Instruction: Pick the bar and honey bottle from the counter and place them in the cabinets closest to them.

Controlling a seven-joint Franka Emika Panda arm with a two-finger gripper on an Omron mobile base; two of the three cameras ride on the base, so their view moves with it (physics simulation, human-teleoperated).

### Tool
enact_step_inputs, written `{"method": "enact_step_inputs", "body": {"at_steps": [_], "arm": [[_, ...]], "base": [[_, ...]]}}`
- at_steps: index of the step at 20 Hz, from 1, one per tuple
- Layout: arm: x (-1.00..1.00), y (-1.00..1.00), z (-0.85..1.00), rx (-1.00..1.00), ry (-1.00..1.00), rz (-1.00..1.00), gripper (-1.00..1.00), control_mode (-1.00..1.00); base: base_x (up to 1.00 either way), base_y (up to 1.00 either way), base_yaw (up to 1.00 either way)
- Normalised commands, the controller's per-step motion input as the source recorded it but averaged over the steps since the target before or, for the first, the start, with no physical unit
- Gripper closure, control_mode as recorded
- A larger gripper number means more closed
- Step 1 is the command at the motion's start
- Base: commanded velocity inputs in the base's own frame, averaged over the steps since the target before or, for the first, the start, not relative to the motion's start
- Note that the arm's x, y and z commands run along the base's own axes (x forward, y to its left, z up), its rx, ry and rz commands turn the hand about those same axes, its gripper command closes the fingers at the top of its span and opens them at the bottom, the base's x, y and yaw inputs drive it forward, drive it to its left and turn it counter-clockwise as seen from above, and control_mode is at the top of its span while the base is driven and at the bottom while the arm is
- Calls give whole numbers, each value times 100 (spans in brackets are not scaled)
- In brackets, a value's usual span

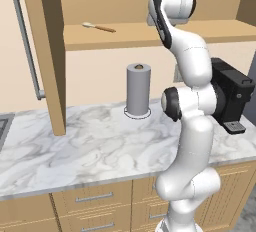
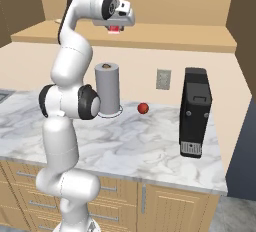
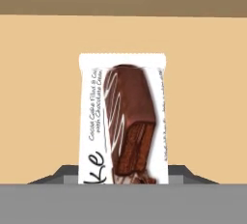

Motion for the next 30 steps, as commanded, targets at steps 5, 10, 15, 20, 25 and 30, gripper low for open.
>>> {"method": "enact_step_inputs", "body": {"at_steps": [5, 10, 15, 20, 25, 30], "arm": [[7, 0, -1, 0, 0, 0, -100, -100], [-6, 0, 12, 0, 0, 0, -100, -100], [-62, 0, 40, 0, 0, 0, -100, -100], [-90, 0, 30, -1, 0, 2, -100, -100], [-100, 1, 4, -5, 0, 3, -100, -100], [-100, 3, 0, -5, 1, 3, -100, -100]], "base": [[0, 0, 0], [0, 0, 0], [0, 0, 0], [0, 0, 0], [0, 0, 0], [0, 0, 0]]}}
